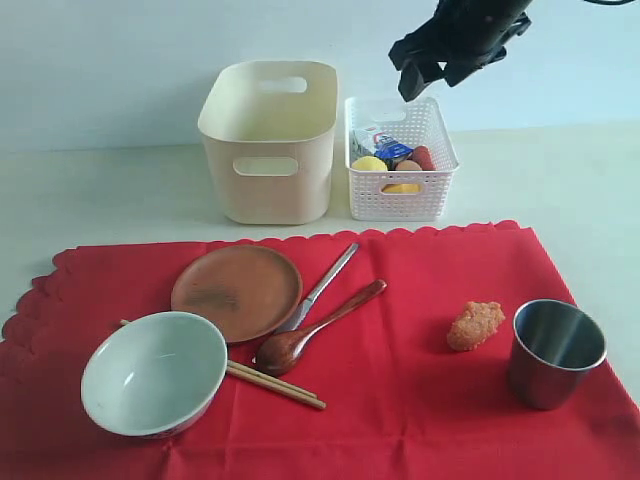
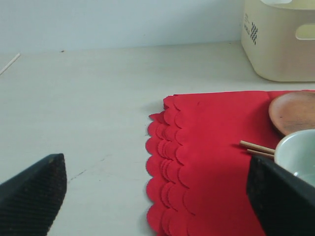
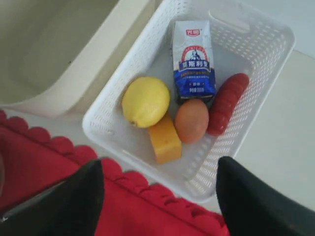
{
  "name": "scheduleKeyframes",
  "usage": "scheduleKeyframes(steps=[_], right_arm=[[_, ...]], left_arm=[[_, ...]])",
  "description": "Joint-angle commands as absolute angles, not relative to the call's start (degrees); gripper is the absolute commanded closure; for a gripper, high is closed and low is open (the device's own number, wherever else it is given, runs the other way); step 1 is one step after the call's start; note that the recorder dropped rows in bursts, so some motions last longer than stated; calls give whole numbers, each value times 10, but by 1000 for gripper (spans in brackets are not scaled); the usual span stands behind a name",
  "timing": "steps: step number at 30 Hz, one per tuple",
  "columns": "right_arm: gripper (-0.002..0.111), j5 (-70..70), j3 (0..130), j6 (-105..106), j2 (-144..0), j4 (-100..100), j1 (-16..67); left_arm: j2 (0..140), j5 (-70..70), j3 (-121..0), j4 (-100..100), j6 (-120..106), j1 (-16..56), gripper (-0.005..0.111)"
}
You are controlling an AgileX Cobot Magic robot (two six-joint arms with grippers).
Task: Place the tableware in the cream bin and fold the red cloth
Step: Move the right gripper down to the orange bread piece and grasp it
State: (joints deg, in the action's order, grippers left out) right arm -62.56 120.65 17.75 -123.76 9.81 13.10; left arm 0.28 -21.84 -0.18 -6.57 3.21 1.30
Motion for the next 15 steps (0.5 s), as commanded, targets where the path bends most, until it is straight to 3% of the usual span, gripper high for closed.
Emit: scheduleKeyframes(steps=[1, 6, 15], right_arm=[[45, -698, 1209, 181, -1204, 101, 129], [49, -700, 1178, 152, -1160, 106, 130], [49, -655, 919, 148, -1024, 105, 130]], left_arm=[[0, -212, 0, -67, 32, 11, 13], [0, -212, 0, -67, 32, 11, 13], [0, -212, 0, -67, 32, 11, 13]])
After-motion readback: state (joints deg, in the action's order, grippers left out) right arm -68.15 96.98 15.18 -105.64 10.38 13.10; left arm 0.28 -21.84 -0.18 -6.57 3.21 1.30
